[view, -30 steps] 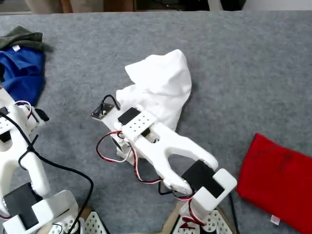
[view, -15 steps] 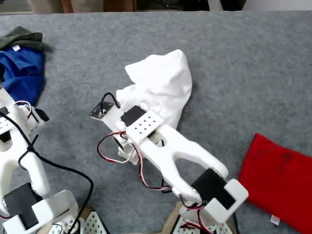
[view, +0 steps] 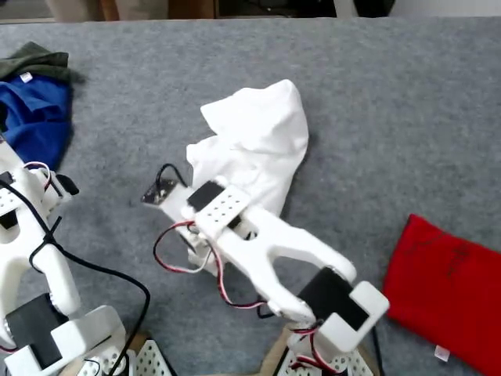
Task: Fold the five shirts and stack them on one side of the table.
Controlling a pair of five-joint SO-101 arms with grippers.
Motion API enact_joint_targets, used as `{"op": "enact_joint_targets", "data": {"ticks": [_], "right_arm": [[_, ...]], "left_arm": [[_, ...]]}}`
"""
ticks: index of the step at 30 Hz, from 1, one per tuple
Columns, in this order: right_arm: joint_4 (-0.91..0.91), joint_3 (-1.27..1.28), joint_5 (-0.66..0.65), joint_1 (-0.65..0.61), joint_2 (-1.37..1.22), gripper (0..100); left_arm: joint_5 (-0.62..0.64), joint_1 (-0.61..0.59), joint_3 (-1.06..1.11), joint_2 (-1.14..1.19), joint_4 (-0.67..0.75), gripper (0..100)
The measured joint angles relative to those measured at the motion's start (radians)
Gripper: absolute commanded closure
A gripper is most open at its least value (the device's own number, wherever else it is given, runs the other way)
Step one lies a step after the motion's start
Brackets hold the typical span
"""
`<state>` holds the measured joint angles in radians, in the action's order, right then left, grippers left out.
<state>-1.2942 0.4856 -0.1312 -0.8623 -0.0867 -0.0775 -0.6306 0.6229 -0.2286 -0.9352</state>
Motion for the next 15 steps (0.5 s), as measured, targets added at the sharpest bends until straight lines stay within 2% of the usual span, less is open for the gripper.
{"op": "enact_joint_targets", "data": {"ticks": [15], "right_arm": [[0.026,0.002,0.0,0.041,-0.063,74.8]], "left_arm": [[0.0,0.0,0.0,0.0,0.0,74]]}}
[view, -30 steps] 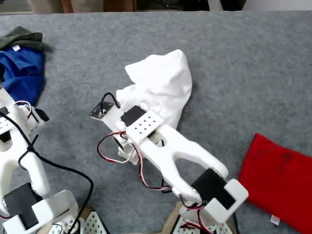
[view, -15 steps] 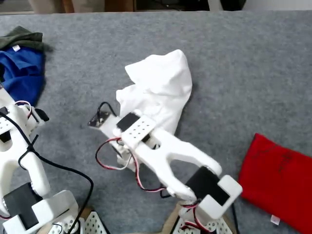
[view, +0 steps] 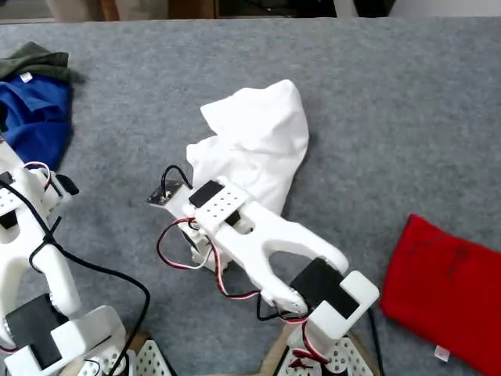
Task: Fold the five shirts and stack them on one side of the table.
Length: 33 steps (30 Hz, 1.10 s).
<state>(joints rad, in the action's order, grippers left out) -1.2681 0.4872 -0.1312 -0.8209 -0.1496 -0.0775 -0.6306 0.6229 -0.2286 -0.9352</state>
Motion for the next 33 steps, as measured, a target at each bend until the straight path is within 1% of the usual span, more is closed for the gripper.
{"op": "enact_joint_targets", "data": {"ticks": [5,11,18,20,23,26,31,33], "right_arm": [[0.006,0.0,0.0,0.003,-0.002,74.8],[0.041,0.002,0.0,0.058,-0.023,75.0],[0.061,-0.012,0.0,0.058,-0.066,75.4],[0.061,-0.012,0.0,0.058,-0.068,78.9],[0.061,-0.014,0.0,0.068,-0.068,87.1],[0.072,-0.018,0.0,0.107,-0.068,94.2],[0.084,-0.018,0.0,0.149,-0.074,94.8],[0.087,-0.018,0.0,0.15,-0.074,97.0]], "left_arm": [[0.0,0.0,0.0,0.0,0.0,74],[0.0,0.0,0.0,0.0,0.0,74],[0.0,0.0,0.0,0.0,0.0,74],[0.0,0.0,0.0,0.0,0.0,74],[0.0,0.0,0.0,0.0,0.0,74],[0.0,0.0,0.0,0.0,0.0,74],[0.0,0.0,0.0,0.0,0.0,74],[0.0,0.0,0.0,0.0,0.0,74]]}}
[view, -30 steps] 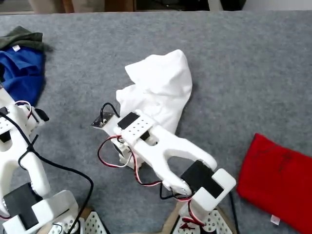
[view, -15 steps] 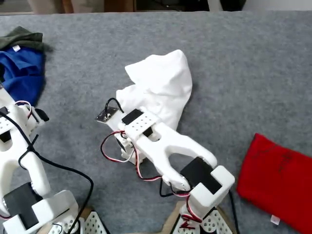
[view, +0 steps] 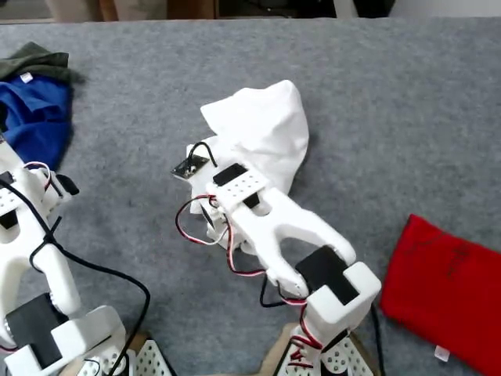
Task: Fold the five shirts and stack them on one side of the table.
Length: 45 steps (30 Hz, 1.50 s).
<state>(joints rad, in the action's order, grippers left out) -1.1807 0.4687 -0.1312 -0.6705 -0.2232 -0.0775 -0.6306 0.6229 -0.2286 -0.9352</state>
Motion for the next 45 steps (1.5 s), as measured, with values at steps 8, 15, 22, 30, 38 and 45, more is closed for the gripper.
{"op": "enact_joint_targets", "data": {"ticks": [8,15,22,30,38,45], "right_arm": [[-0.034,-0.044,0.0,0.0,-0.026,99.4],[-0.143,-0.064,-0.031,-0.003,0.137,99.4],[-0.264,-0.089,-0.14,0.132,0.534,99.4],[-0.222,-0.071,-0.359,0.66,0.901,99.4],[0.175,0.245,-0.393,1.082,0.937,99.3],[0.69,0.643,-0.301,1.252,0.937,99.2]], "left_arm": [[0.0,0.0,0.0,0.0,0.0,74],[0.0,0.0,0.0,0.0,0.0,74],[0.006,0.063,-0.054,0.0,-0.071,74],[0.16,0.305,-0.224,0.0,-0.167,74],[0.281,0.707,-0.399,0.034,-0.147,74],[0.339,0.979,-0.689,0.288,-0.132,74]]}}
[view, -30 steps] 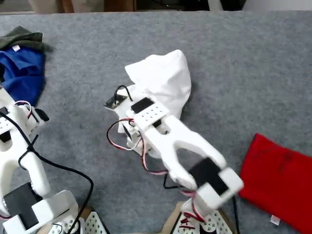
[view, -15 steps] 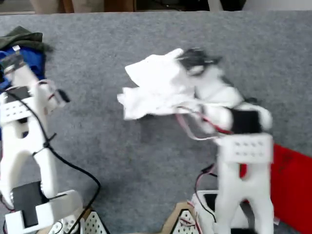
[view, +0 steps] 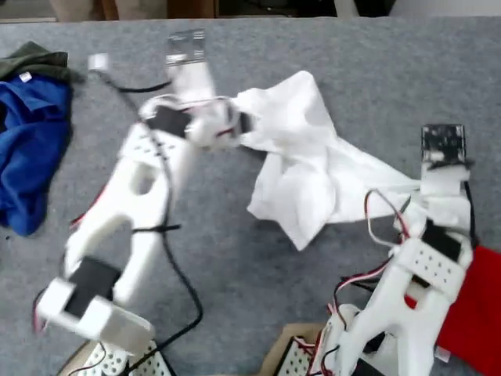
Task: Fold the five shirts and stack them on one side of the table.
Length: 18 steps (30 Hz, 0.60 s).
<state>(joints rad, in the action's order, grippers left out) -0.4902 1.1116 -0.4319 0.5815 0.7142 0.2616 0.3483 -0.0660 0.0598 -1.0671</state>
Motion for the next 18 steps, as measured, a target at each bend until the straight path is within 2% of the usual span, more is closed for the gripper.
{"op": "enact_joint_targets", "data": {"ticks": [5,9,15,18], "right_arm": [[0.281,0.091,0.132,0.049,-0.063,99.2],[0.404,0.089,0.21,0.084,-0.207,99.2],[0.387,-0.094,0.23,0.114,-0.453,99.3],[0.313,-0.189,0.232,0.12,-0.528,99.3]], "left_arm": [[0.057,0.08,-0.334,0.33,-0.009,74],[0.069,0.117,-0.666,0.631,-0.118,74],[0.069,0.13,-1.174,0.997,-0.387,74],[0.055,0.129,-1.382,1.129,-0.44,75]]}}
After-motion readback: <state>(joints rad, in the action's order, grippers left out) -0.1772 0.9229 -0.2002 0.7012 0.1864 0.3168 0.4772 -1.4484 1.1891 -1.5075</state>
